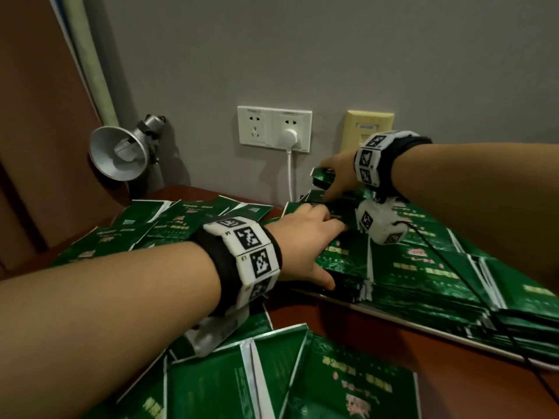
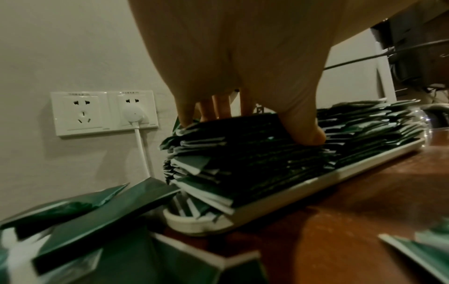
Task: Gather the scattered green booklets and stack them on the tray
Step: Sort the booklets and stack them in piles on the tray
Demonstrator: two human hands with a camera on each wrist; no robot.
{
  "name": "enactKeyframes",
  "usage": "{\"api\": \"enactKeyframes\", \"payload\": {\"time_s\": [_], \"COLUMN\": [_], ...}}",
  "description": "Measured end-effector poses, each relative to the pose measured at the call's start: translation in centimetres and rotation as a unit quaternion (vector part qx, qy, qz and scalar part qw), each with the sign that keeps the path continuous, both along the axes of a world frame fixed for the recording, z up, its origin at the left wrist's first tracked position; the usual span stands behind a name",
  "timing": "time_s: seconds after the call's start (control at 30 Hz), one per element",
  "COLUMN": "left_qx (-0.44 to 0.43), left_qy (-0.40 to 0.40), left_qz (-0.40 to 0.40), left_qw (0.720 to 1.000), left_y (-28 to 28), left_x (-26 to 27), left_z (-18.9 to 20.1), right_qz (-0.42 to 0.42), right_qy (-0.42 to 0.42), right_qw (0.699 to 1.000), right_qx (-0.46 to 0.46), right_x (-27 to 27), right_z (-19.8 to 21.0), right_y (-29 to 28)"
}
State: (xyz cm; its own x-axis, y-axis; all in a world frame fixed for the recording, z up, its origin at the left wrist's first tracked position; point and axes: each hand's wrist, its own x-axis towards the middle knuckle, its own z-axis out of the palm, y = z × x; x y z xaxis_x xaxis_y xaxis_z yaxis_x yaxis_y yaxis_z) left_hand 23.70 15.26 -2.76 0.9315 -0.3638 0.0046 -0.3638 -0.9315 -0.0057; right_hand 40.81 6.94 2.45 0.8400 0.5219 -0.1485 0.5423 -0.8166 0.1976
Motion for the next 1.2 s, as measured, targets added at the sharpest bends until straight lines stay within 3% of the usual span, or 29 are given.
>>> {"api": "enactKeyframes", "payload": {"time_s": [0.23,0.47,0.63,0.77,0.93,1.03,1.2], "left_qx": [-0.007,-0.003,0.024,0.054,0.064,0.026,-0.018], "left_qy": [-0.013,-0.007,-0.003,0.023,0.109,0.158,0.141], "left_qz": [0.002,0.051,0.074,0.079,0.084,0.107,0.160], "left_qw": [1.000,0.999,0.997,0.995,0.988,0.981,0.977], "left_y": [0.3,-0.4,-2.4,-5.4,-9.7,-11.8,-12.8], "left_x": [0.0,-2.4,-6.7,-11.9,-18.4,-20.6,-22.8], "left_z": [-0.1,1.6,3.1,1.7,-1.9,-4.0,-4.6], "right_qz": [0.017,0.010,0.034,0.060,0.046,0.041,0.020], "right_qy": [0.020,-0.013,0.002,0.013,0.063,0.122,0.119], "right_qw": [0.999,1.000,0.999,0.998,0.994,0.988,0.986], "right_qx": [-0.027,0.002,-0.007,-0.032,-0.082,-0.084,-0.111], "right_x": [0.6,-3.3,-10.6,-18.3,-27.0,-31.3,-38.4], "right_z": [-0.6,2.1,3.6,2.5,-1.8,-5.7,-8.4], "right_y": [0.2,-3.6,-7.5,-11.0,-15.1,-16.1,-16.6]}}
